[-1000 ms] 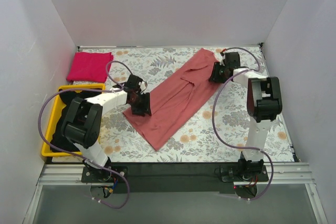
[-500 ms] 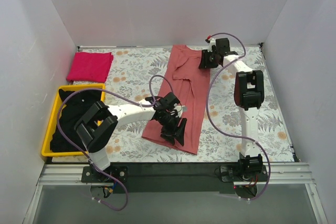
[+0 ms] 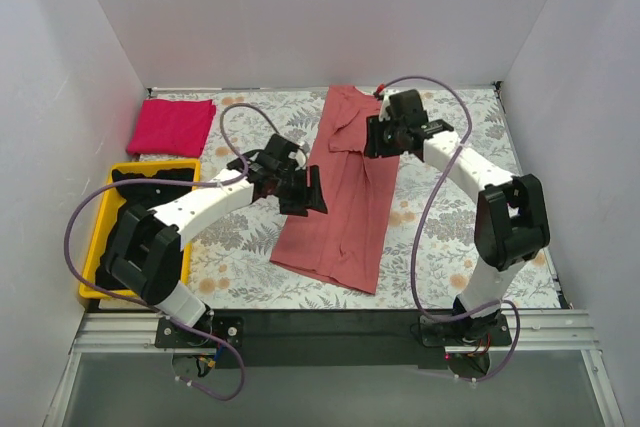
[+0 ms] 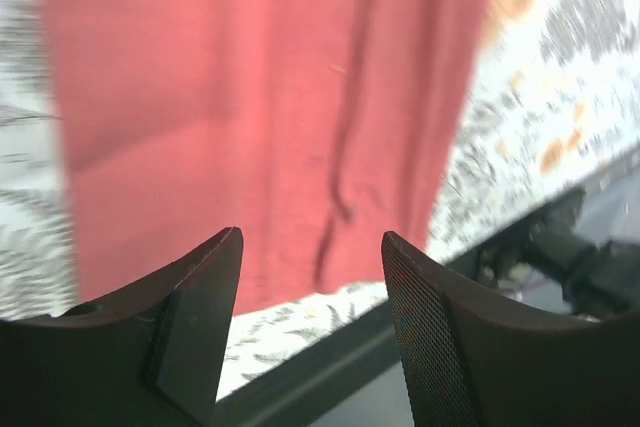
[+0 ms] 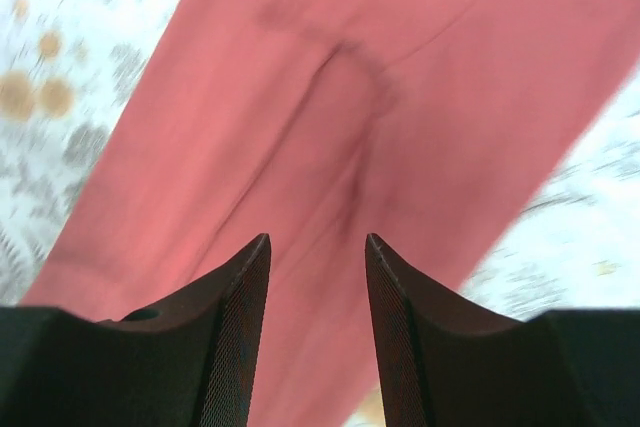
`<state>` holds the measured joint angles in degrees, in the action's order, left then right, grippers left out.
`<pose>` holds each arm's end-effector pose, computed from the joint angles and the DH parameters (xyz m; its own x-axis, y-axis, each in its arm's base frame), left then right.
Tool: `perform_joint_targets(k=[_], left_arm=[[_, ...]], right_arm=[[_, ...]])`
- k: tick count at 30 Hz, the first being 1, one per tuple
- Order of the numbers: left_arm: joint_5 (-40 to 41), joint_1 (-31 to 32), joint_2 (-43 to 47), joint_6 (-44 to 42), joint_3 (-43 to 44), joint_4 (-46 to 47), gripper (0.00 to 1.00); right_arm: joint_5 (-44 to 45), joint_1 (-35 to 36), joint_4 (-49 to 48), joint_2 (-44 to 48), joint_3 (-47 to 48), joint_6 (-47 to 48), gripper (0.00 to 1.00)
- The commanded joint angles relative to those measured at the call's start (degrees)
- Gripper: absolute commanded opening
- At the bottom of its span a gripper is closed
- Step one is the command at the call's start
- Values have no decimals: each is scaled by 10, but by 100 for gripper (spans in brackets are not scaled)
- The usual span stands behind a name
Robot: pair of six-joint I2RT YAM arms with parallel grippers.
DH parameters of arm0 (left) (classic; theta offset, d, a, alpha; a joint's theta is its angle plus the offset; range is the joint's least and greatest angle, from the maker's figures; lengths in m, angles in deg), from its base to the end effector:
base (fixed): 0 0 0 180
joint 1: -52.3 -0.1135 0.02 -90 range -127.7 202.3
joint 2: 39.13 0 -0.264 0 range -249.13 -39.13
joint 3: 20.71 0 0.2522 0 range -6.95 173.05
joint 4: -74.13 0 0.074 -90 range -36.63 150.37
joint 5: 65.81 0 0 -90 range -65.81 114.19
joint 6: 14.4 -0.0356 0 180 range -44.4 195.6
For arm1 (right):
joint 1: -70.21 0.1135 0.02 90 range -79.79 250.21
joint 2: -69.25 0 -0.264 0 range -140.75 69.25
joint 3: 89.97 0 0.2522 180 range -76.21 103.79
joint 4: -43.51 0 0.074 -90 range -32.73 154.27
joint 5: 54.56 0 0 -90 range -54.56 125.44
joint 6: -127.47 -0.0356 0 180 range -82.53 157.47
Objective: Fold and stack the t-shirts
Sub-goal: Fold the tshirt
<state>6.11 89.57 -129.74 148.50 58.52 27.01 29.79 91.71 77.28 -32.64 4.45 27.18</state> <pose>0.2531 -0.2065 0.2358 -0.8731 -0.4774 0.0993 -0.4413 0.6871 -0.5772 0.3772 0.1523 0.2669 -0.6809 -0.0772 -0.7283 -0.3171 0.9275 0.1982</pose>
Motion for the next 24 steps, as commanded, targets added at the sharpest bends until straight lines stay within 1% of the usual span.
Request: perform_joint_targets(k=[1, 3, 4, 5, 6, 10, 15, 17, 18, 19, 21, 22, 24], left_arm=[[36, -43, 37, -8, -33, 15, 57], [29, -44, 29, -16, -45, 8, 47], [29, -44, 27, -16, -51, 8, 47], [5, -43, 25, -16, -60, 7, 44], [-5, -44, 21, -15, -68, 8, 42], [-27, -44, 22, -7, -111, 8, 40], [-75, -34, 2, -3, -150, -9, 34], [-87, -9, -8, 1, -161, -14, 32], [-110, 2, -11, 5, -165, -15, 31], [-120, 31, -15, 10, -171, -14, 31], [-137, 64, -25, 14, -184, -18, 31], [-162, 92, -26, 20, -186, -18, 30], [-186, 116, -22, 31, -178, -16, 30]], right_arm=[[1, 54, 11, 33, -87, -54, 49], [-22, 86, 9, 63, -142, -71, 49], [-30, 96, 10, 73, -160, -71, 49], [-39, 104, 9, 91, -176, -76, 49], [-47, 116, 11, 100, -211, -76, 49], [-107, 137, 27, 123, -279, -83, 49], [-103, 142, 44, 157, -361, -85, 49], [-88, 141, 68, 172, -386, -83, 50], [-79, 142, 82, 177, -391, -83, 49], [-57, 142, 107, 180, -397, -81, 50], [-31, 141, 132, 199, -403, -81, 50], [-3, 139, 142, 207, -406, -83, 50], [21, 128, 172, 227, -410, -83, 52]])
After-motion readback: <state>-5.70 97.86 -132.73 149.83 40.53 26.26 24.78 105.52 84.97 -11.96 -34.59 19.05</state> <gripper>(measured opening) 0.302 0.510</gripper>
